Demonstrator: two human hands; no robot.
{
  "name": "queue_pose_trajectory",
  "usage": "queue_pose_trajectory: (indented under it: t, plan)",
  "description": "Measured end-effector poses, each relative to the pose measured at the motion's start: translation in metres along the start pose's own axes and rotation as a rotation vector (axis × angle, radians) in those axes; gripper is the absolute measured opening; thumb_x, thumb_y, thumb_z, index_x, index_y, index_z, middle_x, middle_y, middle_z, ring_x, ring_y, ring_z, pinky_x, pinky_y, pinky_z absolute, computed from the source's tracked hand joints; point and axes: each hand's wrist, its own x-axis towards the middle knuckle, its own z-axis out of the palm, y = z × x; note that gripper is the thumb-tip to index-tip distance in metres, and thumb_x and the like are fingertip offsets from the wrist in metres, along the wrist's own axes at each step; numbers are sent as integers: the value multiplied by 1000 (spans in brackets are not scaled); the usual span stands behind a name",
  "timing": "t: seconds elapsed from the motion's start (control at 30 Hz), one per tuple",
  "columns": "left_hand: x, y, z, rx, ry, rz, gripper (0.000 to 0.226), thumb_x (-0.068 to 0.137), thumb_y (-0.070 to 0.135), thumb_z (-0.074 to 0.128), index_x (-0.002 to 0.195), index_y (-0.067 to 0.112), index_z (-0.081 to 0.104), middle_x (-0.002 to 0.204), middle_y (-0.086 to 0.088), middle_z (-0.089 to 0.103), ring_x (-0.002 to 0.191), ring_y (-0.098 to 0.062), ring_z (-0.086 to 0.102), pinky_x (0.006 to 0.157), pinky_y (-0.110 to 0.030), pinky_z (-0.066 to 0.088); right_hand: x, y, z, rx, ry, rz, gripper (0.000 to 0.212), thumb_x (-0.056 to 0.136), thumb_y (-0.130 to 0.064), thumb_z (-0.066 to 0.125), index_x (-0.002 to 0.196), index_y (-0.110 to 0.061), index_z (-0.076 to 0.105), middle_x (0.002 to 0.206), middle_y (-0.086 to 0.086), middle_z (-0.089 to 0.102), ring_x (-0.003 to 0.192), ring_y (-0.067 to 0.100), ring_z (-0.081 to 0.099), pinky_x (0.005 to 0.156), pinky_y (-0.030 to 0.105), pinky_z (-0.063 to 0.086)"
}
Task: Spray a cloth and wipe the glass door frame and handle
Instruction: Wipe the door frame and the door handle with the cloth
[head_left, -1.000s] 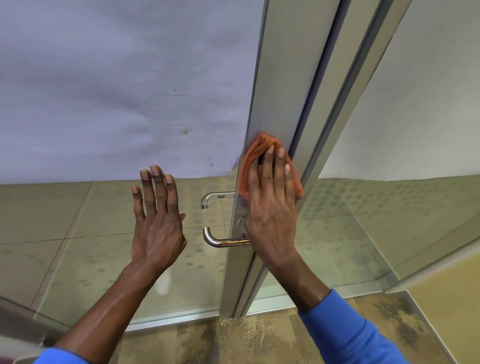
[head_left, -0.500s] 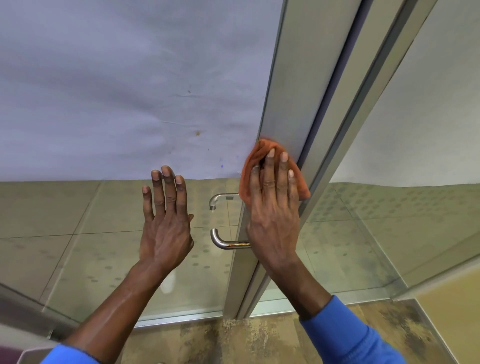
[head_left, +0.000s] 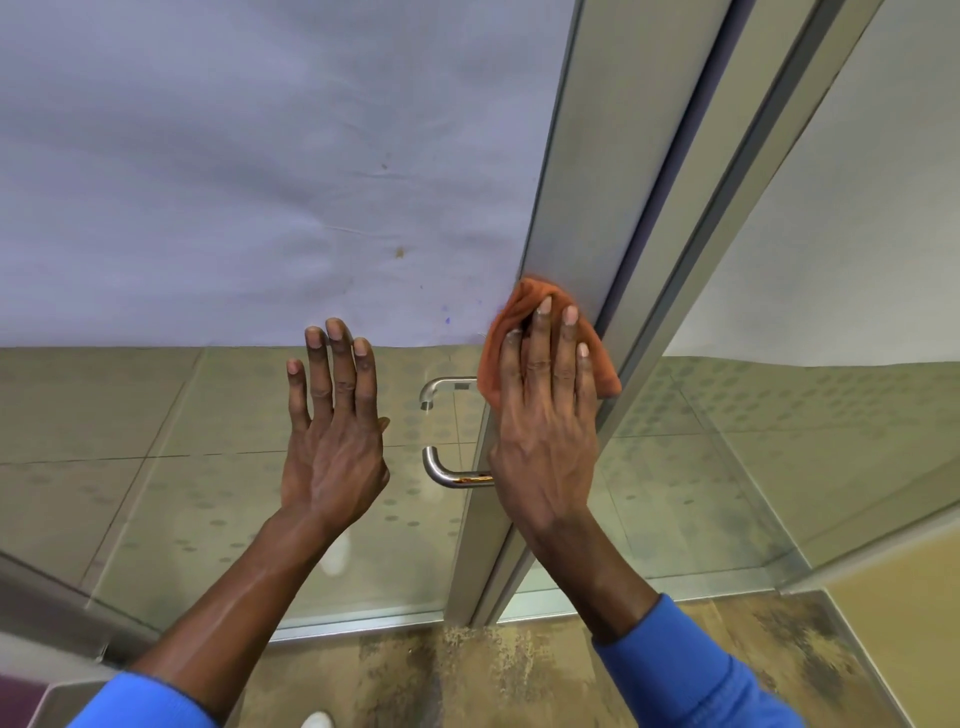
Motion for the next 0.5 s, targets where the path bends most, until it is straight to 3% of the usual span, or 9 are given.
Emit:
queue_pose_trajectory:
  t: [0.07, 0.2, 0.3, 0.43, 0.5]
  plan:
    - [0, -1, -1, -2, 2, 3, 125, 94, 12, 79, 176, -1, -15, 184, -24, -29, 172, -42, -28, 140, -56, -16, -15, 2, 8, -15, -51, -19, 76, 99, -4, 32, 173, -4, 14, 181, 20, 2, 168, 46, 1, 135, 59, 19]
    - [0, 0, -1, 0, 1, 14, 125, 96, 13, 79, 176, -1, -16, 183, -24, -30, 172, -42, -28, 141, -56, -15, -36, 5, 16, -15, -129, -45, 79, 96, -4, 41, 172, -5, 19, 181, 19, 4, 167, 44, 6, 134, 61, 24]
    - [0, 0, 0, 0, -2, 7, 125, 95, 13, 79, 176, 0, -15, 183, -24, -31, 172, -43, -29, 140, -56, -17, -26, 2, 11, 32, -86, -20, 80, 95, -3, 39, 172, -5, 19, 182, 19, 5, 168, 45, 6, 134, 59, 25]
    - [1, 0, 2, 0, 5, -3, 126, 94, 12, 80, 177, -1, -14, 183, -24, -29, 172, -43, -28, 140, -56, -18, -4, 0, 4, 60, 14, 23, 94, 90, 2, 59, 173, -8, 16, 181, 16, -1, 168, 43, 8, 136, 54, 19]
    - [1, -1, 2, -10, 4, 0, 126, 94, 12, 80, 177, 0, -14, 184, -24, -29, 172, -43, -28, 140, -56, -17, -6, 2, 4, 48, 9, 6, 89, 91, 3, 50, 173, -8, 17, 181, 14, -4, 168, 43, 8, 135, 55, 24]
